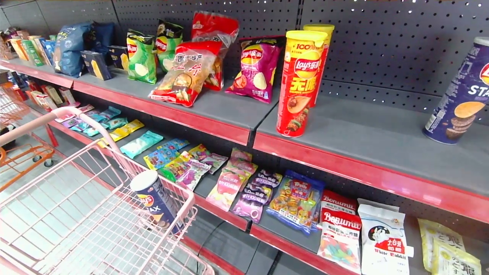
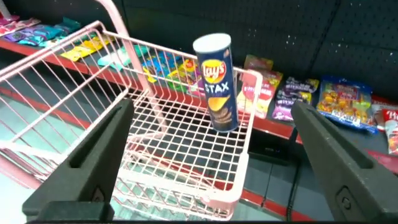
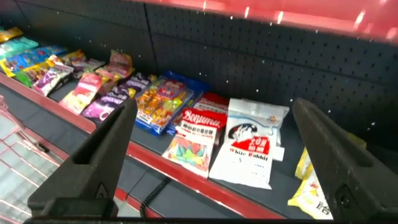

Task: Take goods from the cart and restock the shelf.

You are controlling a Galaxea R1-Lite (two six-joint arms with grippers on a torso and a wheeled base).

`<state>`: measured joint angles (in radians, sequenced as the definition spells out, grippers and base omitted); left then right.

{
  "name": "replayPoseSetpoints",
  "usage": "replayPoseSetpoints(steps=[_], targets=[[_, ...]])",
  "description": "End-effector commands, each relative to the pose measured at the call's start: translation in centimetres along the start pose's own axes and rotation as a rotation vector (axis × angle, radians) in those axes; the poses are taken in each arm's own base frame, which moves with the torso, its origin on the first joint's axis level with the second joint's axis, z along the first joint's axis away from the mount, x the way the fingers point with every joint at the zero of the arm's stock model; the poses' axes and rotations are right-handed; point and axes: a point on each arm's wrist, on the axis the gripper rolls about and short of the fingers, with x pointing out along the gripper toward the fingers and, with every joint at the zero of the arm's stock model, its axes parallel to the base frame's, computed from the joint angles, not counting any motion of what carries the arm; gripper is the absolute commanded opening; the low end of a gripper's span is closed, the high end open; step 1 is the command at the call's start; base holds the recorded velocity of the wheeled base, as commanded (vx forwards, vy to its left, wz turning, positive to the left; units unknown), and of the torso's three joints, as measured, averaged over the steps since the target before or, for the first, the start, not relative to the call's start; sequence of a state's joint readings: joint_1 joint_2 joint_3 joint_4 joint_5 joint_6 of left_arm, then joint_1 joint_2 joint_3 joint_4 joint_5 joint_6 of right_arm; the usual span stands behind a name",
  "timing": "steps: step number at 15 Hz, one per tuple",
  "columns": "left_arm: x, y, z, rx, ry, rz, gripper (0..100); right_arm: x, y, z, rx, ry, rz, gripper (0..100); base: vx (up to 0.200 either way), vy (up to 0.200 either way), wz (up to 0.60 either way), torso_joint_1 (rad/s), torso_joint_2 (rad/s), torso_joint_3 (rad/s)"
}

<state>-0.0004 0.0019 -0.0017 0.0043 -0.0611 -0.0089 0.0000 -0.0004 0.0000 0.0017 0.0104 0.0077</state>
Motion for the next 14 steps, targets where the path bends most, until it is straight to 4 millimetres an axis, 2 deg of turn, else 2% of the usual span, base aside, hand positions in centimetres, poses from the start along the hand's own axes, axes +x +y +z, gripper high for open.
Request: replayPoseSetpoints(steps=[1, 4, 5, 6, 7, 8, 9, 10, 11, 12, 13, 14], targets=[[0.0, 0.0, 0.0, 0.0, 0.002, 0.0, 100, 0.0, 0.0, 0.0, 0.0, 0.0, 0.0, 100, 0.0, 0.0, 0.0, -0.183, 0.52, 0.354], [0.1, 0.0, 0.1, -0.001, 0.008, 0.0, 100, 0.0, 0.0, 0.0, 0.0, 0.0, 0.0, 100, 0.0, 0.0, 0.0, -0.154, 0.48, 0.328], [-0.1, 0.0, 0.9, -0.004, -0.018, -0.012, 100, 0.0, 0.0, 0.0, 0.0, 0.0, 0.0, 100, 0.0, 0.0, 0.0, -0.071, 0.24, 0.154], [-0.4, 0.0, 5.7, -0.042, -0.069, -0.03, 100, 0.0, 0.0, 0.0, 0.0, 0.0, 0.0, 100, 0.0, 0.0, 0.0, -0.046, 0.13, 0.1], [1.9, 0.0, 13.7, -0.232, -0.061, -0.029, 100, 0.0, 0.0, 0.0, 0.0, 0.0, 0.0, 100, 0.0, 0.0, 0.0, -0.032, 0.09, 0.066], [4.3, 0.1, 17.7, -0.302, -0.053, -0.016, 100, 0.0, 0.0, 0.0, 0.0, 0.002, 0.0, 100, 0.0, 0.0, 0.0, -0.012, 0.05, 0.041], [7.7, 0.2, 18.3, -0.288, 0.041, 0.0, 100, 0.0, 0.0, 0.0, 0.0, 0.0, 0.002, 100, 0.0, 0.0, 0.0, 0.0, 0.0, 0.0], [9.6, 0.2, 17.9, -0.258, 0.096, -0.005, 100, 0.0, 0.0, 0.0, 0.0, 0.0, 0.002, 100, 0.0, 0.0, 0.0, 0.0, 0.0, 0.0], [14.2, 0.4, 15.2, -0.253, 0.231, 0.009, 100, 0.0, 0.0, 0.0, 0.0, 0.002, 0.0, 100, 0.0, 0.0, 0.0, 0.0, 0.0, 0.0], [17.3, 0.8, 12.4, -0.253, 0.292, 0.03, 100, 0.0, 0.0, 0.0, 0.0, 0.0, 0.002, 100, 0.0, 0.0, 0.0, 0.0, 0.0, 0.0], [19.7, 0.9, 10.2, -0.219, 0.296, 0.015, 100, 0.0, 0.0, 0.0, 0.0, 0.002, 0.002, 100, 0.0, 0.0, 0.0, 0.0, 0.0, 0.0], [21.5, 1.0, 8.7, -0.193, 0.294, -0.019, 100, 0.0, 0.0, 0.0, -0.002, 0.002, 0.0, 100, 0.0, 0.0, 0.0, 0.0, 0.0, 0.0]])
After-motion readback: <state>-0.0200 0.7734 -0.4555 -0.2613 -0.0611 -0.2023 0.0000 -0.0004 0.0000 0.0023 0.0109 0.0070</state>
